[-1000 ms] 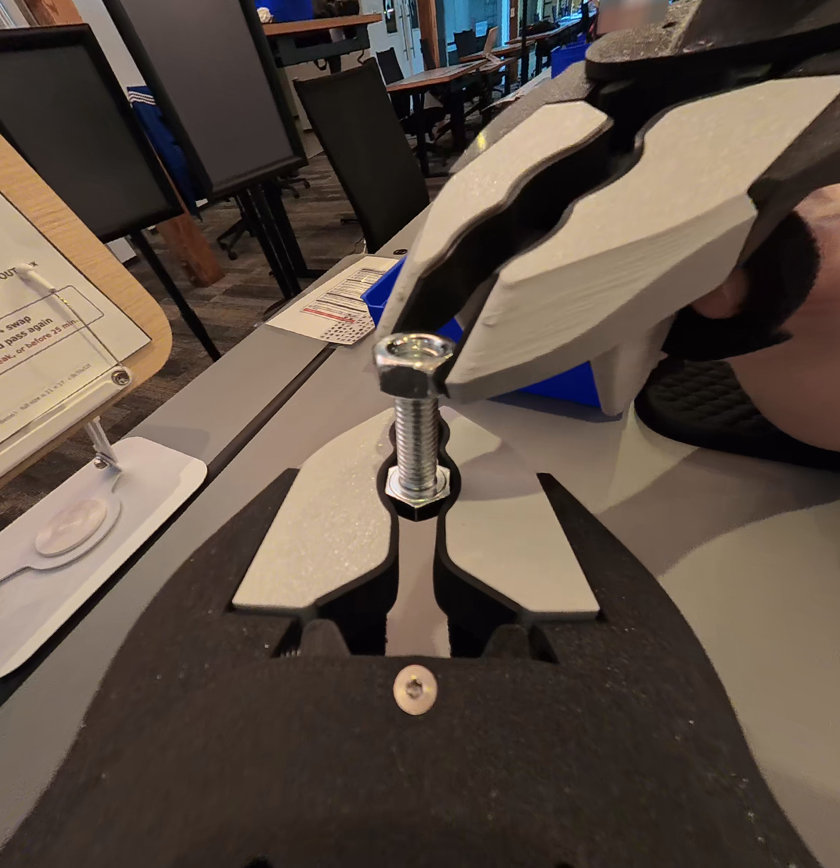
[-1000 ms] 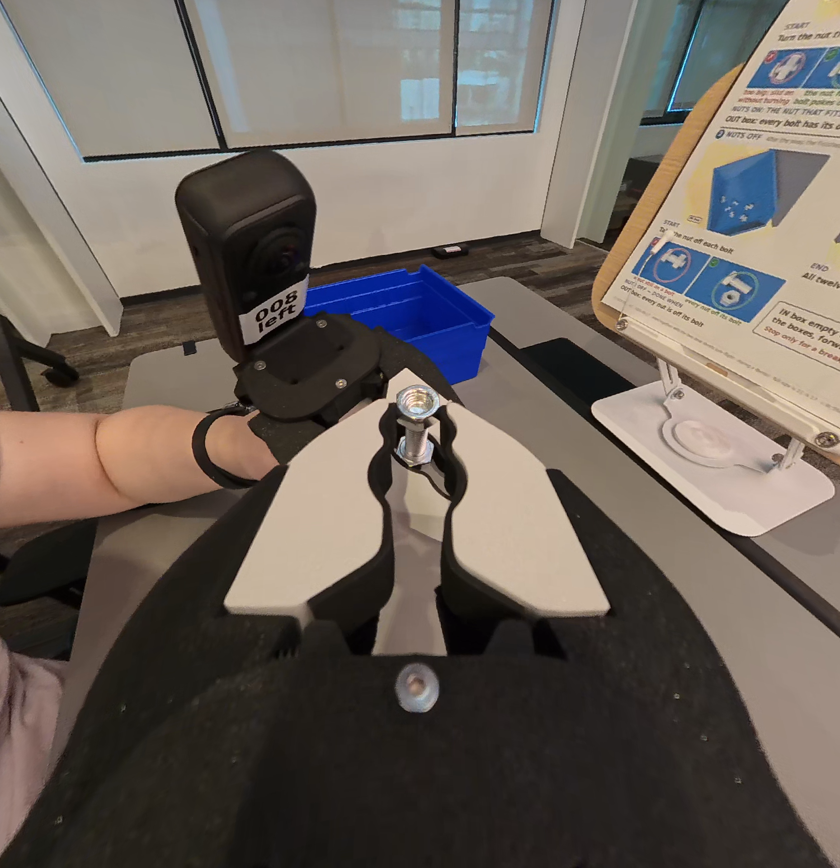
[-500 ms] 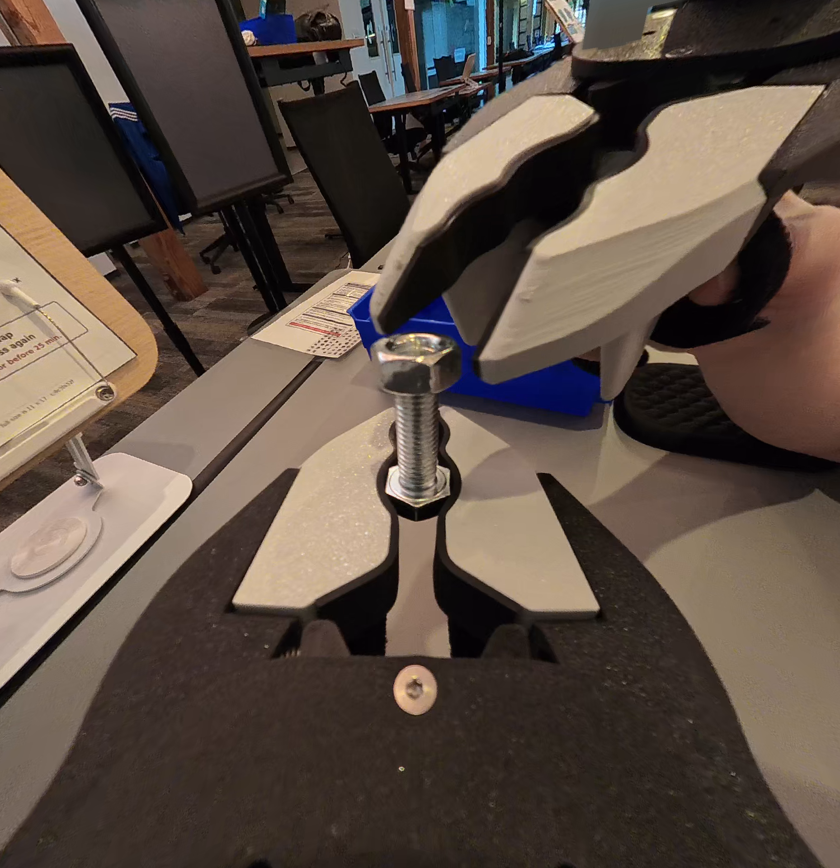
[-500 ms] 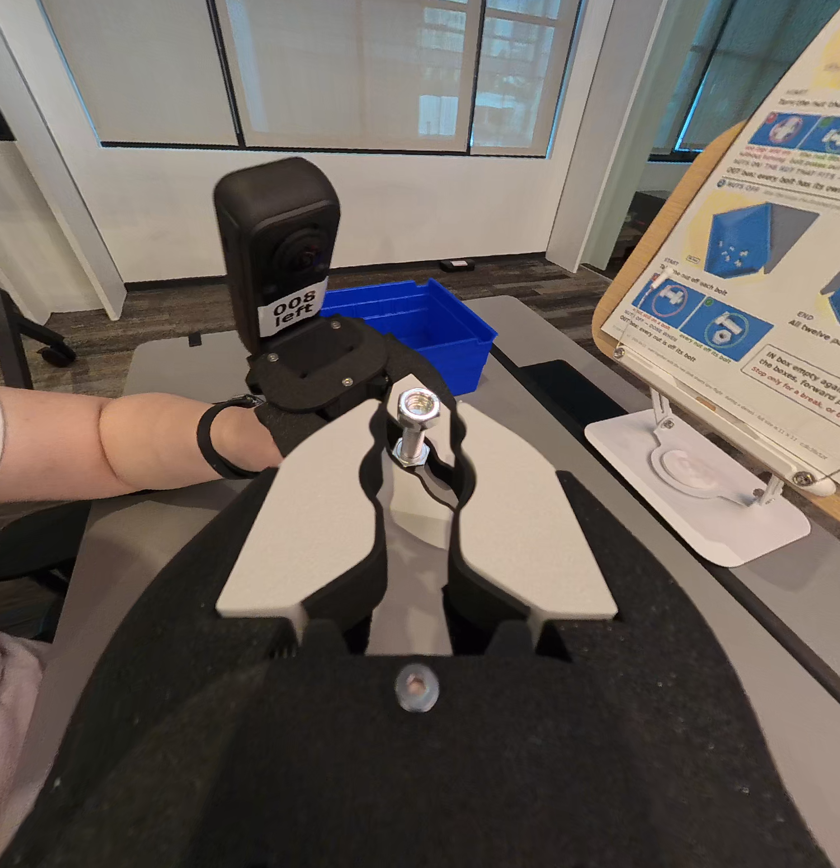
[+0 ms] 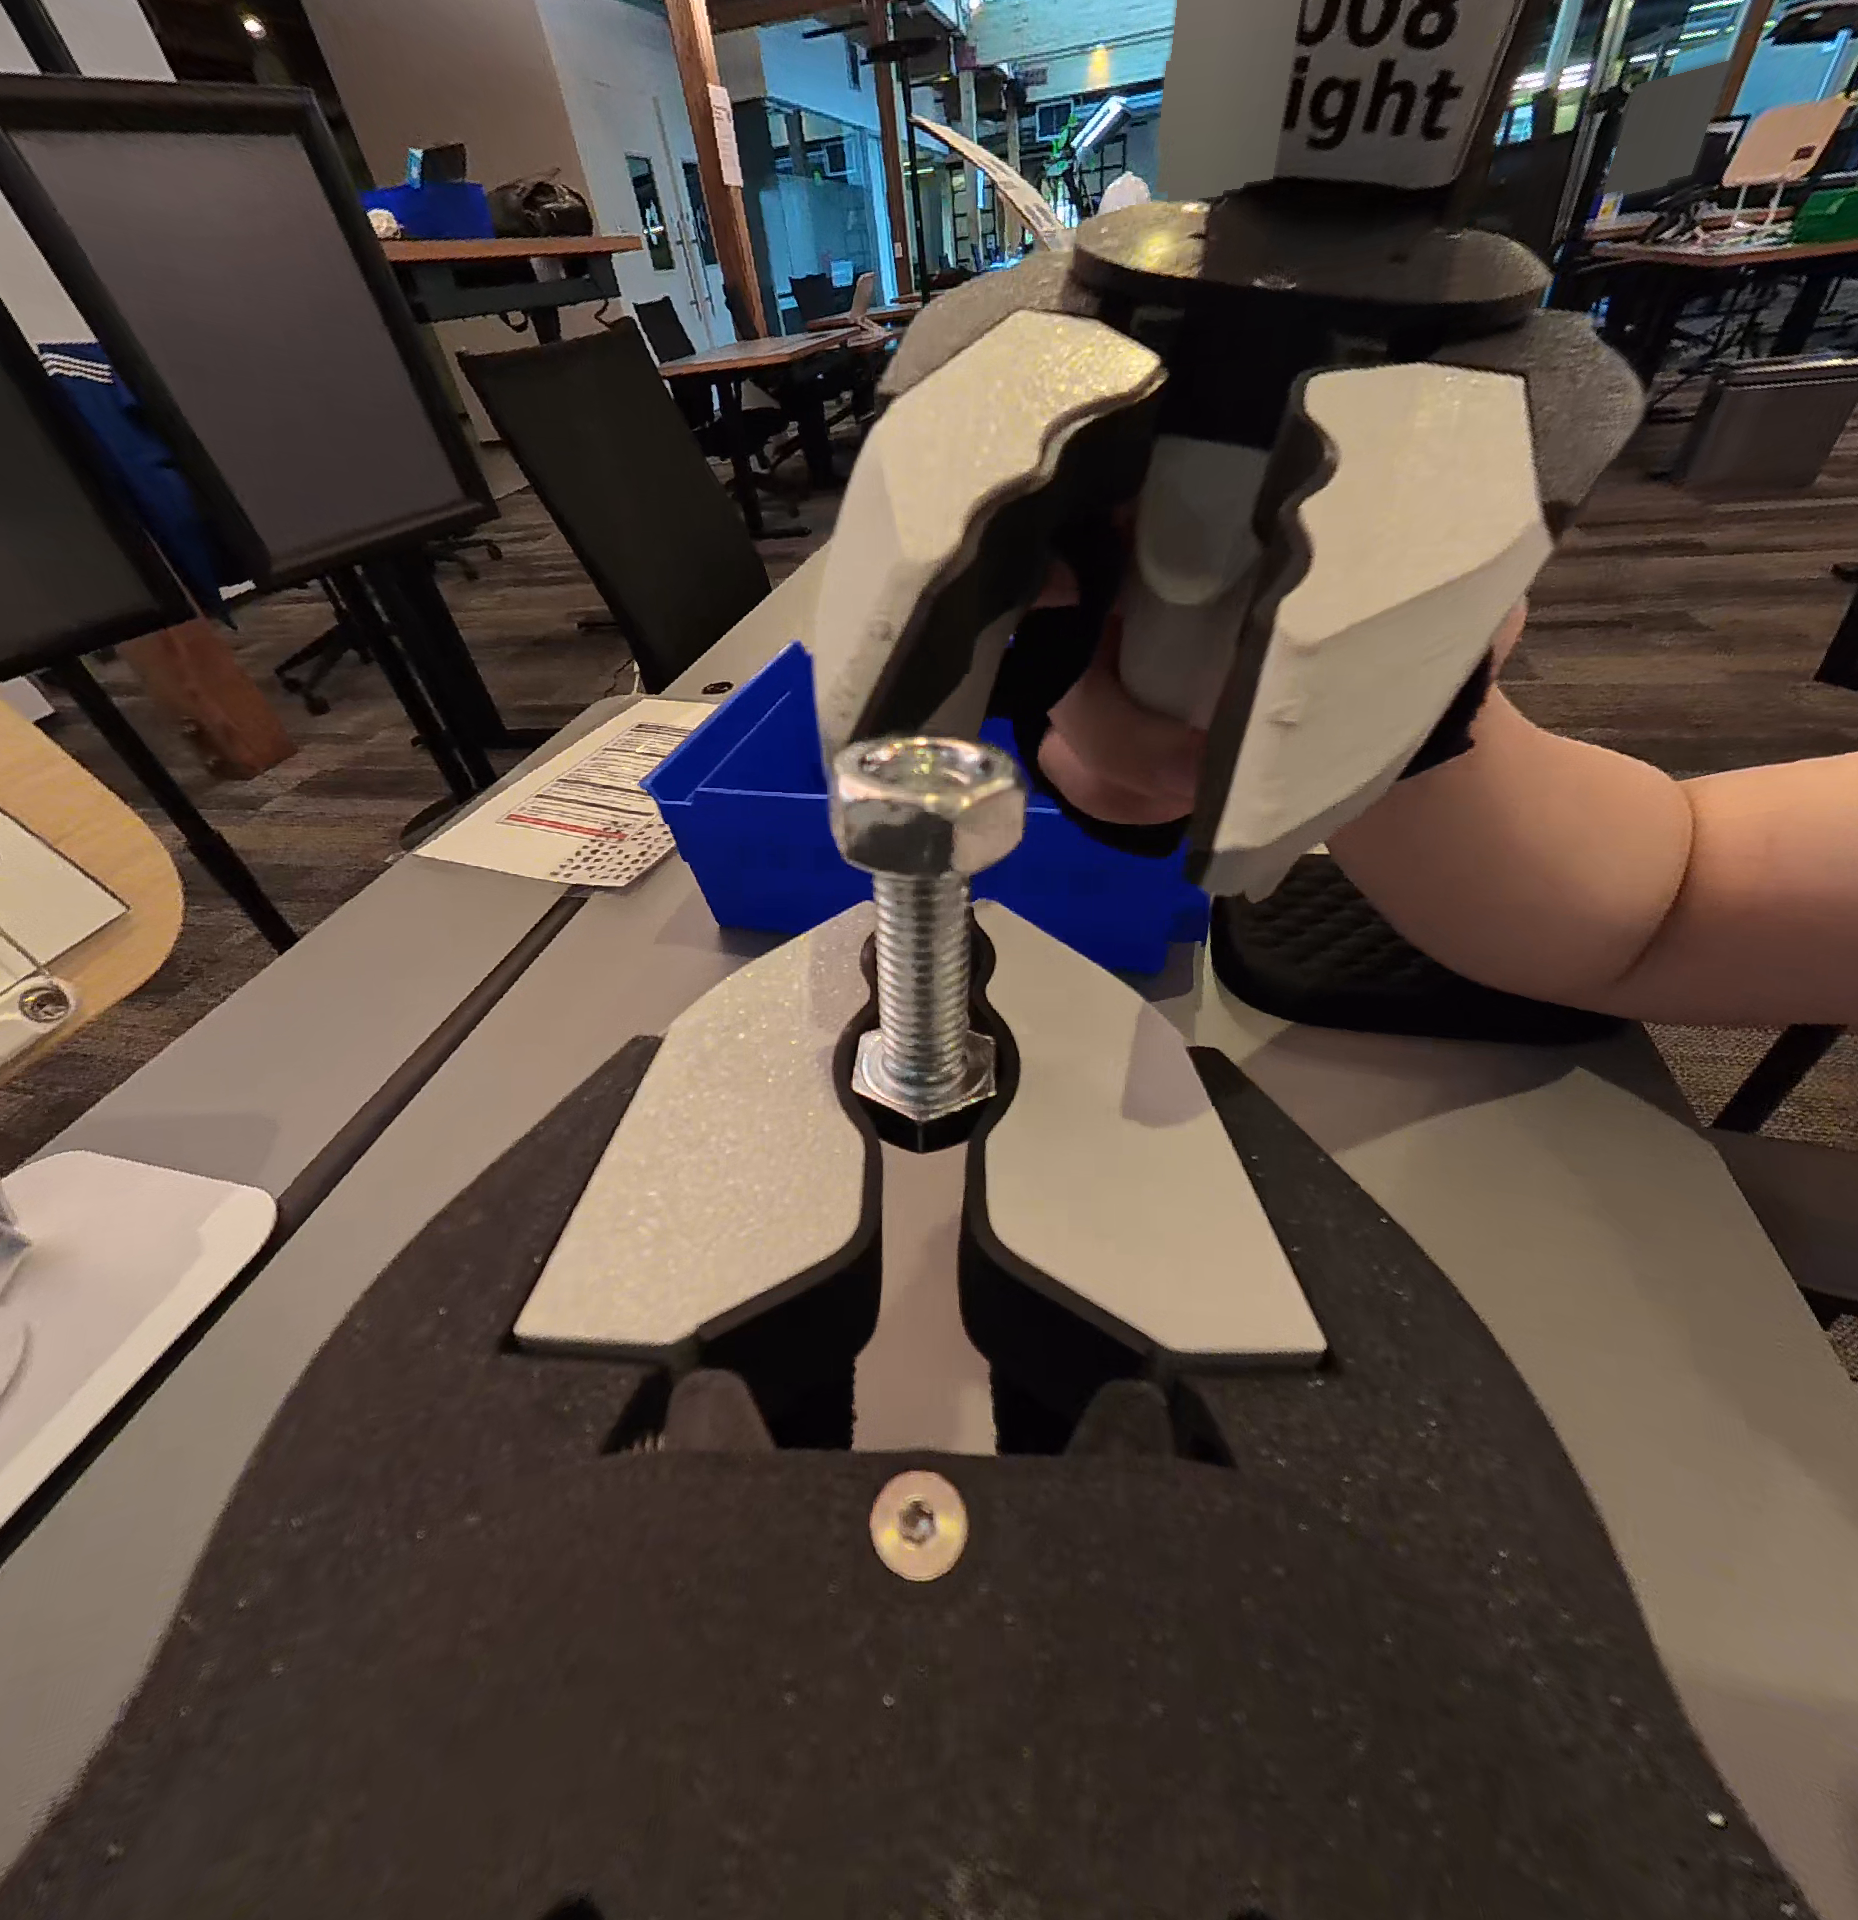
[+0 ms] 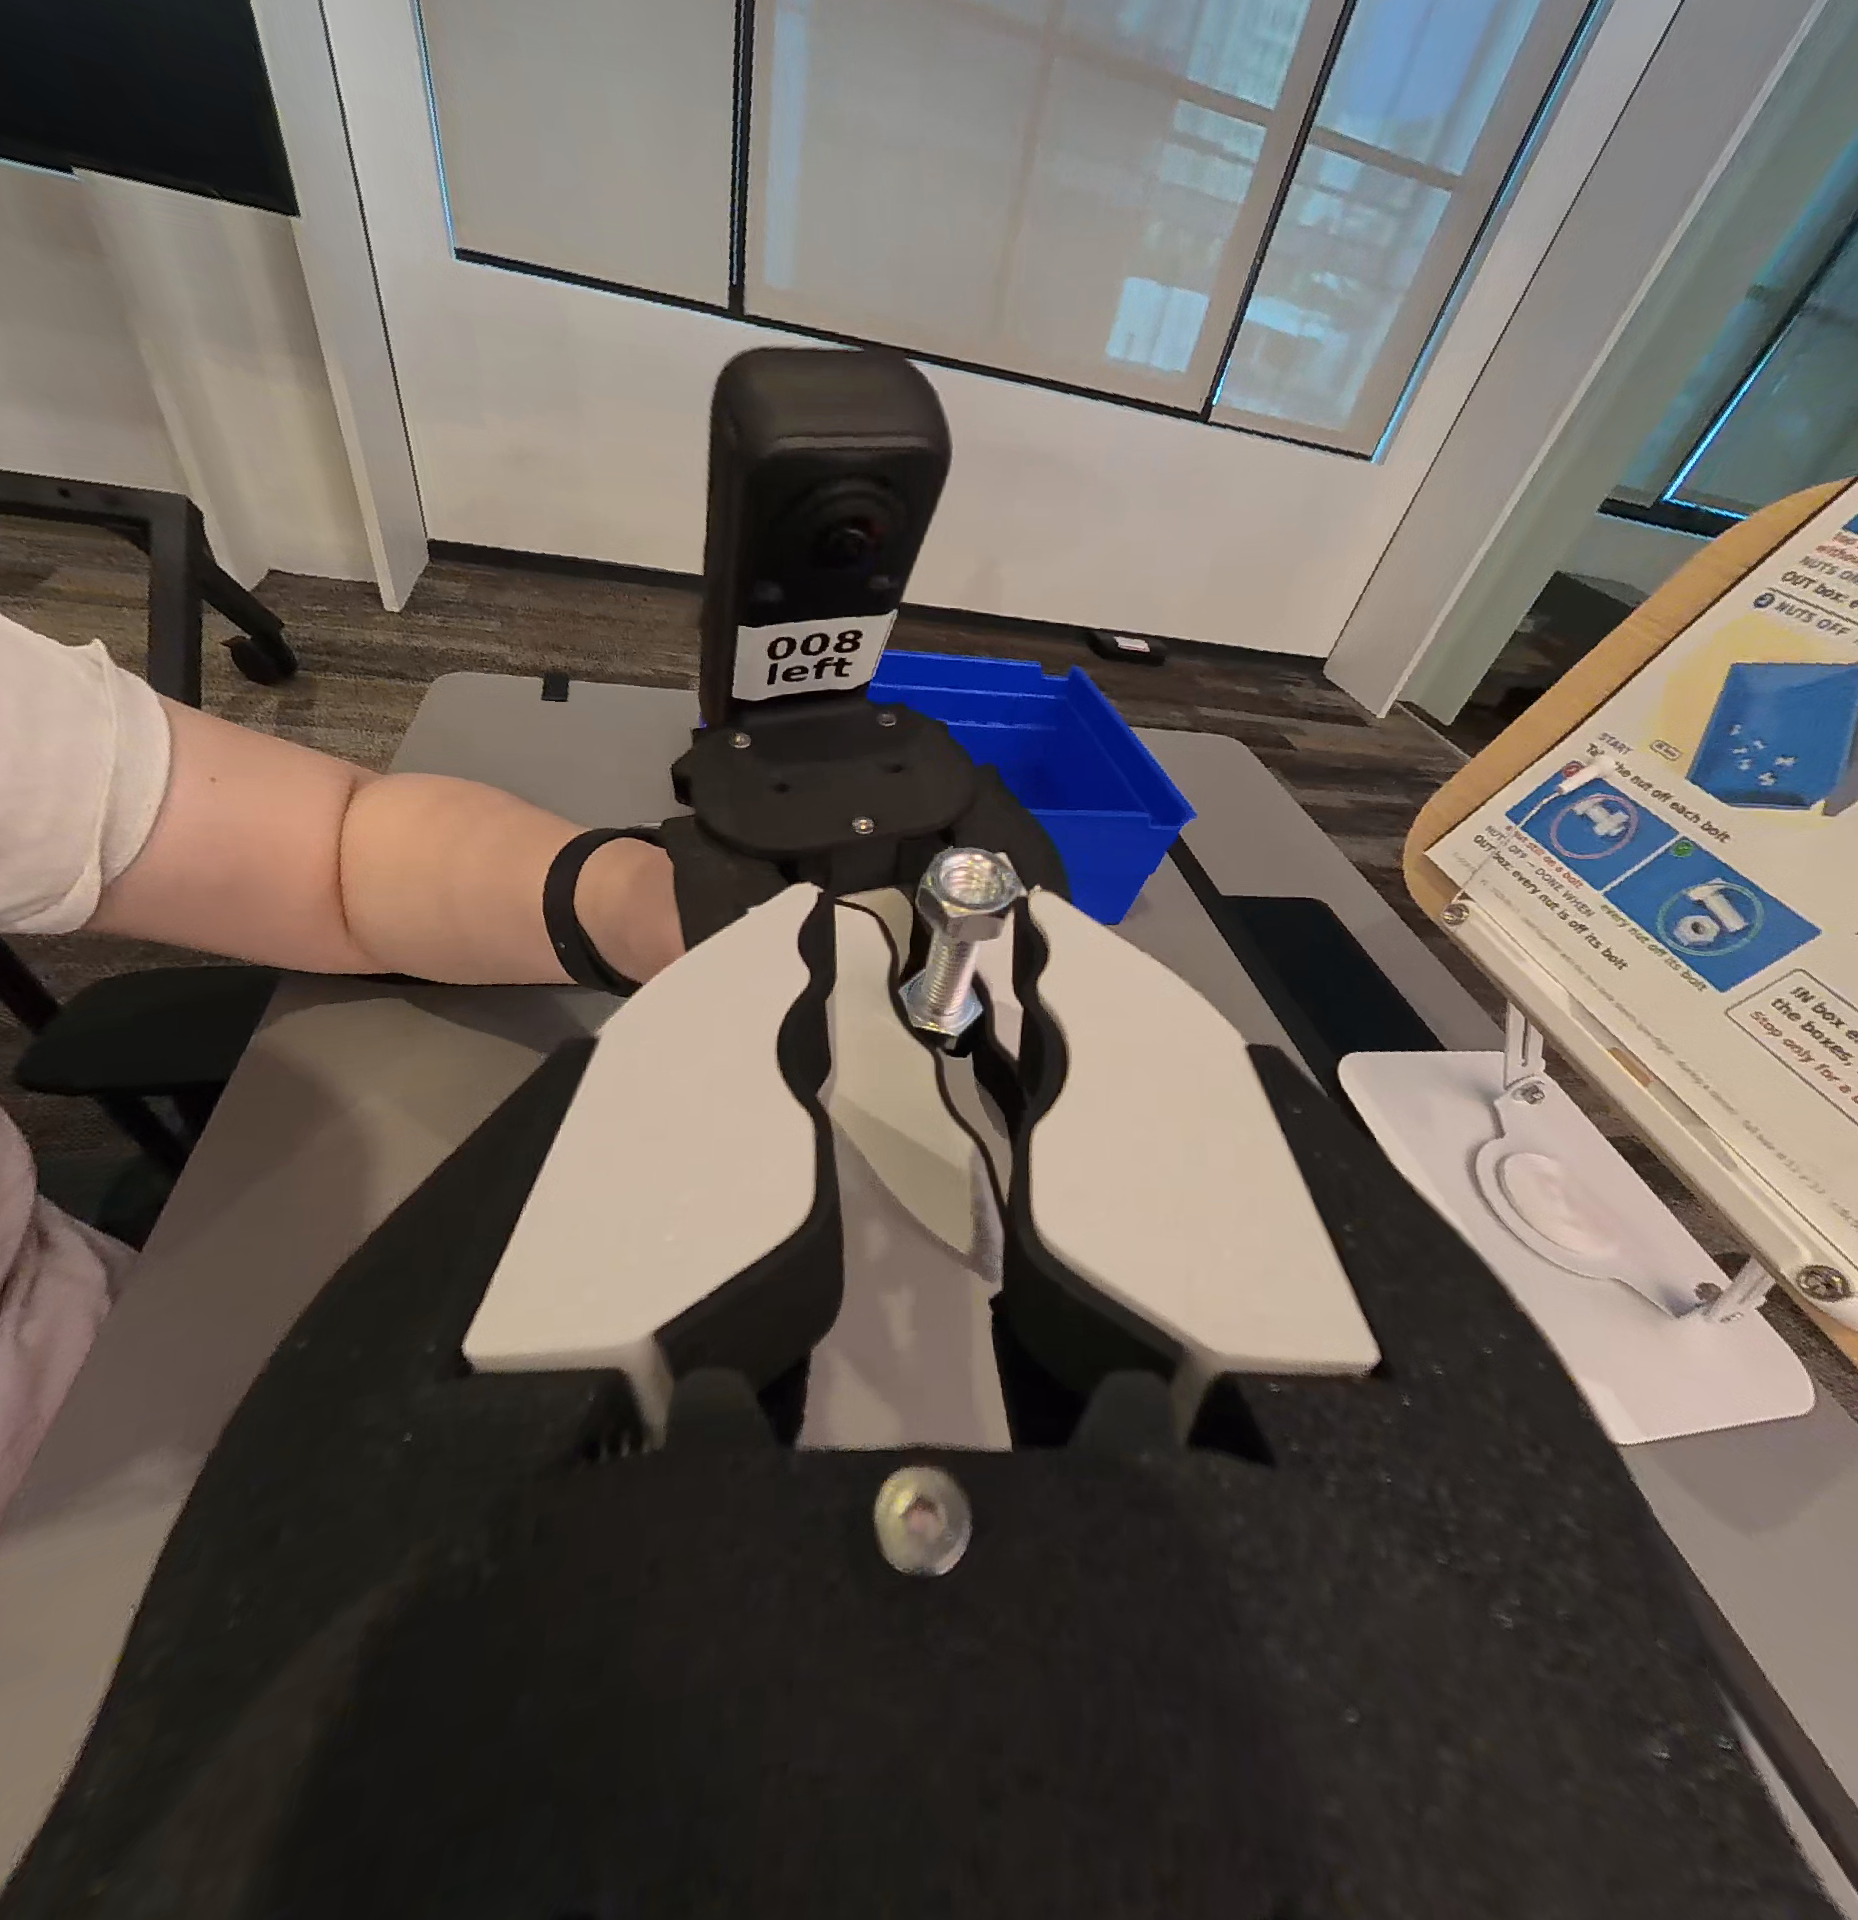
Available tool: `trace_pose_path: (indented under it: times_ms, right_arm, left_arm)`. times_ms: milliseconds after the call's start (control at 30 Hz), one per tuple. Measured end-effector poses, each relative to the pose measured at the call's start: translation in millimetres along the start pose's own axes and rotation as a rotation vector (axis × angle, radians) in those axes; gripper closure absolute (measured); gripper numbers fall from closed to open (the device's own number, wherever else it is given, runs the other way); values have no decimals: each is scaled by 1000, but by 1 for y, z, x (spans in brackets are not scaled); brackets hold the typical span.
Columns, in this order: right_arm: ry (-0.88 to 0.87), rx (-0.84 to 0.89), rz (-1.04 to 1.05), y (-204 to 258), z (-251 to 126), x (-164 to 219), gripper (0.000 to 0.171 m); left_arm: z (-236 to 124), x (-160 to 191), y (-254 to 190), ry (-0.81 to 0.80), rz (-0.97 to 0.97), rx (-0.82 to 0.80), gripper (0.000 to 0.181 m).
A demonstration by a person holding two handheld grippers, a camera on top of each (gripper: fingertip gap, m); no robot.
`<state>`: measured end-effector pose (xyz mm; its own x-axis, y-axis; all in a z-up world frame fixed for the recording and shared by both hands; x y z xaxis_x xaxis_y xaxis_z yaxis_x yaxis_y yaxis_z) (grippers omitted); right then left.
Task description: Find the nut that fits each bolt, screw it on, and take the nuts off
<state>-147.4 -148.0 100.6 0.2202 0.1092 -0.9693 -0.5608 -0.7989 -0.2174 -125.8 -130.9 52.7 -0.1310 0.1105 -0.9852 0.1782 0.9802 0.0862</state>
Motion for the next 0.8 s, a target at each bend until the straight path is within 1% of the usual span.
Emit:
trace_pose_path:
  times_ms: [233,367,533,633,800]
  right_arm:
    - [35,36,-3,-4,0,3,141]
    - [-31,36,-22,-4,-3,-4,141]
    - [-88,-46,-65,6,-8,-10,142]
    - [-104,-104,-44,11,-11,-12,144]
    - [-96,-152,-35,15,-12,-9,154]
  left_arm:
    - [-4,-1,6,-8,-22,-15,171]
    - [0,-2,-5,-12,-4,48,171]
    - [5,-7,-27,-35,24,179,171]
    - [6,-8,-34,-39,45,213,171]
    - [7,-8,-36,-33,53,217,171]
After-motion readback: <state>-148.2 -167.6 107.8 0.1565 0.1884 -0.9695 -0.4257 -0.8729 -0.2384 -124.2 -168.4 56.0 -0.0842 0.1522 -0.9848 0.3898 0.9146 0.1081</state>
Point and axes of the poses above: each gripper's, where its closed fingertips meet, z out along the fingers, x out of its underside, y = z × x across the jaws, the point moved 2 cm from there along -z, back along the fingers, and after that the axes turned 9 degrees about x, right-handed, at the moved point
